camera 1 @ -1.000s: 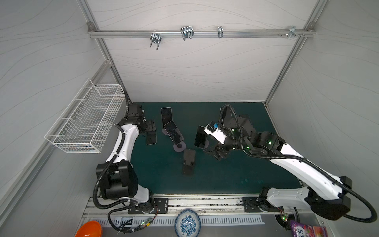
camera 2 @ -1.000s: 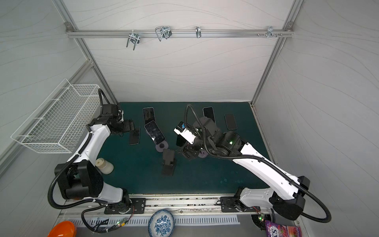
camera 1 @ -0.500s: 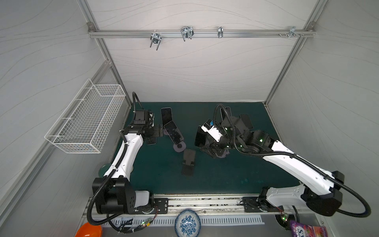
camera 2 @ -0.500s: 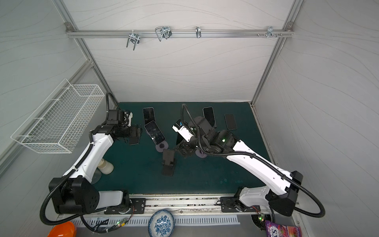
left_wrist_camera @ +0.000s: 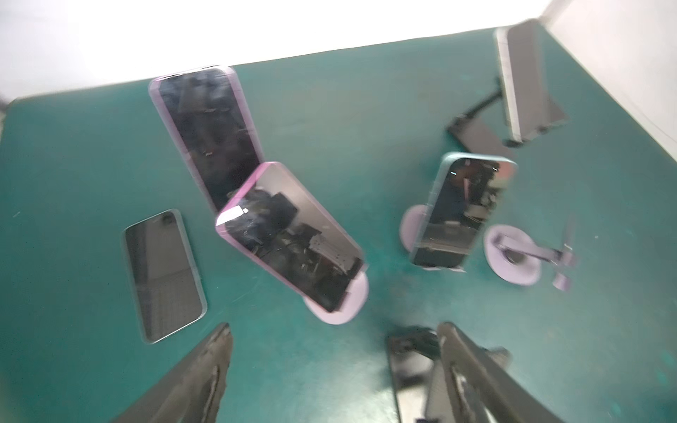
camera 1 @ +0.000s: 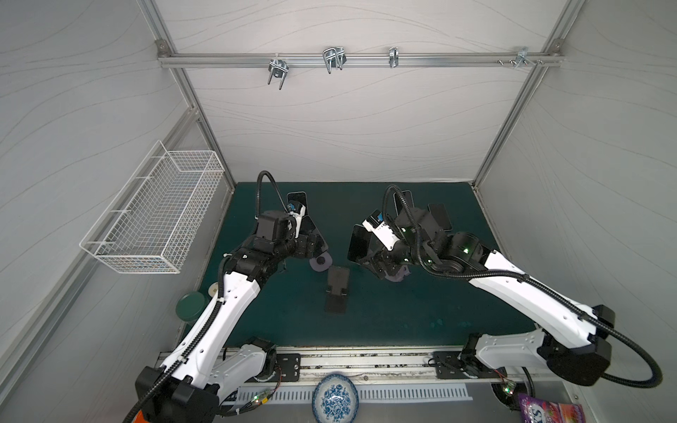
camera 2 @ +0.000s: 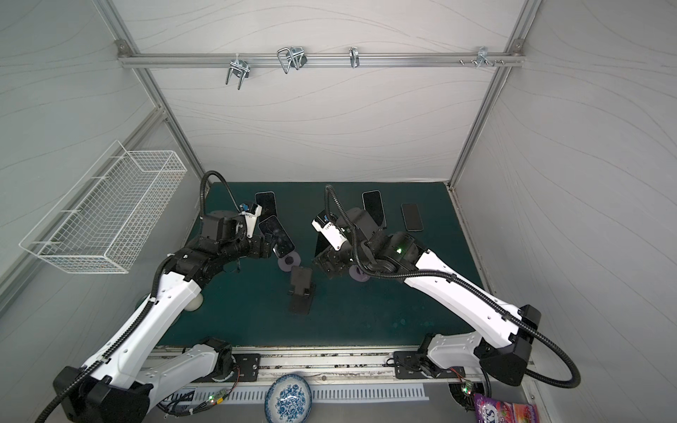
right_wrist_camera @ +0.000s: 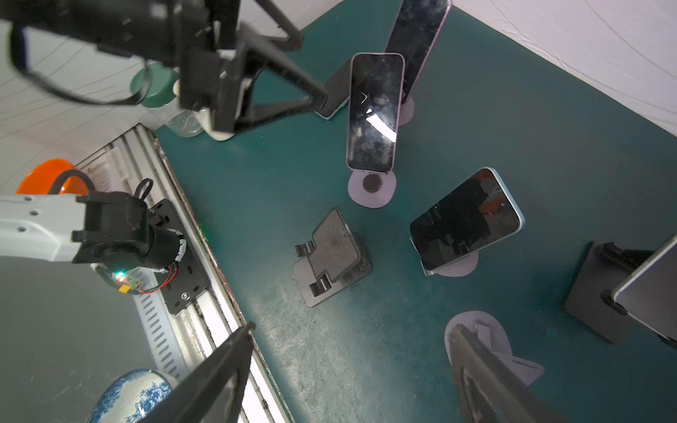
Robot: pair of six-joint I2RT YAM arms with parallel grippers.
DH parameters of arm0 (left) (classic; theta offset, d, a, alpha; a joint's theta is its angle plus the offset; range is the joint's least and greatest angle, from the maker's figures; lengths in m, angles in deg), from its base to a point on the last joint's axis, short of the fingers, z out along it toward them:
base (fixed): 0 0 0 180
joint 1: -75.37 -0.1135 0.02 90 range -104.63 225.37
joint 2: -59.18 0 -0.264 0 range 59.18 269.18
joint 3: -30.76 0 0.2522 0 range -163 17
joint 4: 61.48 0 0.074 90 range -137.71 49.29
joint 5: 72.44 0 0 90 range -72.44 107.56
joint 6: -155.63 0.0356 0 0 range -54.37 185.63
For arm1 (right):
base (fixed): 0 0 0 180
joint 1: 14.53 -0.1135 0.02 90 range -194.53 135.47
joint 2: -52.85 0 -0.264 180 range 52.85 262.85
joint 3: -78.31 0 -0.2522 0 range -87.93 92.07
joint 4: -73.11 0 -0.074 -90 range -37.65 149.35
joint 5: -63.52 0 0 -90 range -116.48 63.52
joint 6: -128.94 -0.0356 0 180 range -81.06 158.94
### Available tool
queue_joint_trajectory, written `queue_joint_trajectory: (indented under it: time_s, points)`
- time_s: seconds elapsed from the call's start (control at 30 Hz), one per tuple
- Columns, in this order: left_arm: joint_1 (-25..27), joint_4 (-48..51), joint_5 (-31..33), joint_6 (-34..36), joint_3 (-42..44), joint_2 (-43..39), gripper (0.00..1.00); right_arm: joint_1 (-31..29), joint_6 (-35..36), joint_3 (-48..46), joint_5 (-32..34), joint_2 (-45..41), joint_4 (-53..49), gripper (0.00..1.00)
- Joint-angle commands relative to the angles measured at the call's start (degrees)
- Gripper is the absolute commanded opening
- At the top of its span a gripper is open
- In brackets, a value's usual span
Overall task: Remove the phone from the phone stand
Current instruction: 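Swing the left gripper toward the empty black folding stand mid-table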
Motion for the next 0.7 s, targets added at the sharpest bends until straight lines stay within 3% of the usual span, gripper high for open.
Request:
queue_joint_trajectory:
  time_s: [0.0,0.27,0.43,0.67]
  points:
    - [5.5,-2.7,3.3,-0.2,0.5,-2.2,0.89,0.6,-2.9,-0.9,2.8,0.5,-0.4,0.86]
    - [17.7,-0.6,7.4,-2.9,1.9,-4.9,0.89,3.2,-4.1,-4.1,3.9,0.3,5.7,0.86]
    - [24.2,0.5,12.6,-5.2,4.9,-6.6,0.89,4.7,-2.7,-3.2,2.0,1.3,4.4,0.86]
    - [27.7,0.6,14.5,-7.1,6.0,-5.3,0.9,5.0,-1.3,-5.2,2.1,0.2,4.1,0.86]
